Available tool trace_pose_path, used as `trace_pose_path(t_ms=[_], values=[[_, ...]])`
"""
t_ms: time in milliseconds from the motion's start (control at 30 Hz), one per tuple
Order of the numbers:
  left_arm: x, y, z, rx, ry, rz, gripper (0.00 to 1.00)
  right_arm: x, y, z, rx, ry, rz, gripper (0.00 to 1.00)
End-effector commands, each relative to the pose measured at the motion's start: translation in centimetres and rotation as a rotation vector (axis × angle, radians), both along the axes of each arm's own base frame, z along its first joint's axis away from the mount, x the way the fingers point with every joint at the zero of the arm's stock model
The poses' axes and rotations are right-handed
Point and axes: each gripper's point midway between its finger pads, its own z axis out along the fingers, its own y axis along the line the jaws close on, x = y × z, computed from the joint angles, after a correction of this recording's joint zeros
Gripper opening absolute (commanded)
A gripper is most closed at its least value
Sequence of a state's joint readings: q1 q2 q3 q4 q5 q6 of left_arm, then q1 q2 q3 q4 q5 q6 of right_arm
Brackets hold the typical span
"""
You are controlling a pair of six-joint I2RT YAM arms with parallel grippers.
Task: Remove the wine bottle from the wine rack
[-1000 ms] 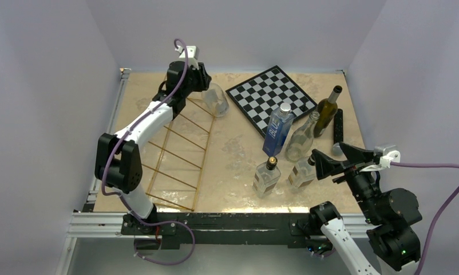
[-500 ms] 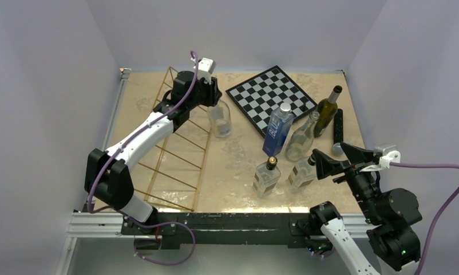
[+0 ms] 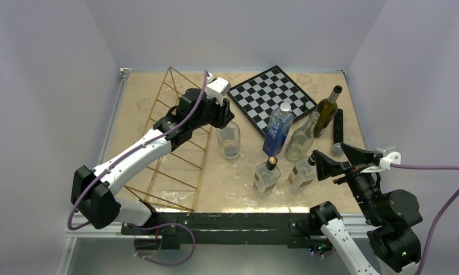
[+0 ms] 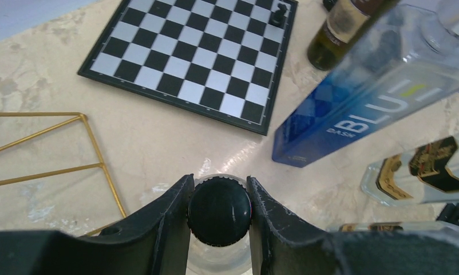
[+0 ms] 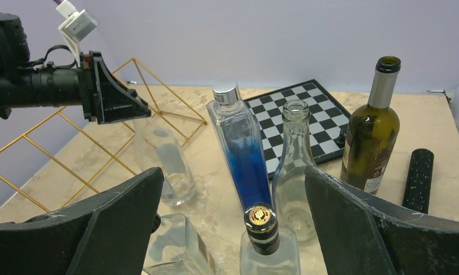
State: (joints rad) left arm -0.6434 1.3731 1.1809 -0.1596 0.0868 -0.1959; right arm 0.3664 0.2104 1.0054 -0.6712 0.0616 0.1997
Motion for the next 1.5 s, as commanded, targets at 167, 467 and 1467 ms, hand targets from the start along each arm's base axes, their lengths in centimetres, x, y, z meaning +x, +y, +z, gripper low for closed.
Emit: trace_pose_path(t_ms=[167,467,1467], values=[[-2.5,-2.4,6.6,-0.160,-0.149,-0.094,0.00,-0.4,-0.2,-0.4,-0.004,-0.011,-0.003,0.99],[-4.1,-3.9,4.7,-0.146,-0.107,-0.153,0.00,-0.4,-0.3,-0.7,-0.004,-0.003,-0.003,0.99],[-10.3,3.1,14.4,-0.286,-0.313,-0.072,0.99,0.8,0.5,-4.4,0.058,0.304,-0.030,0.99]])
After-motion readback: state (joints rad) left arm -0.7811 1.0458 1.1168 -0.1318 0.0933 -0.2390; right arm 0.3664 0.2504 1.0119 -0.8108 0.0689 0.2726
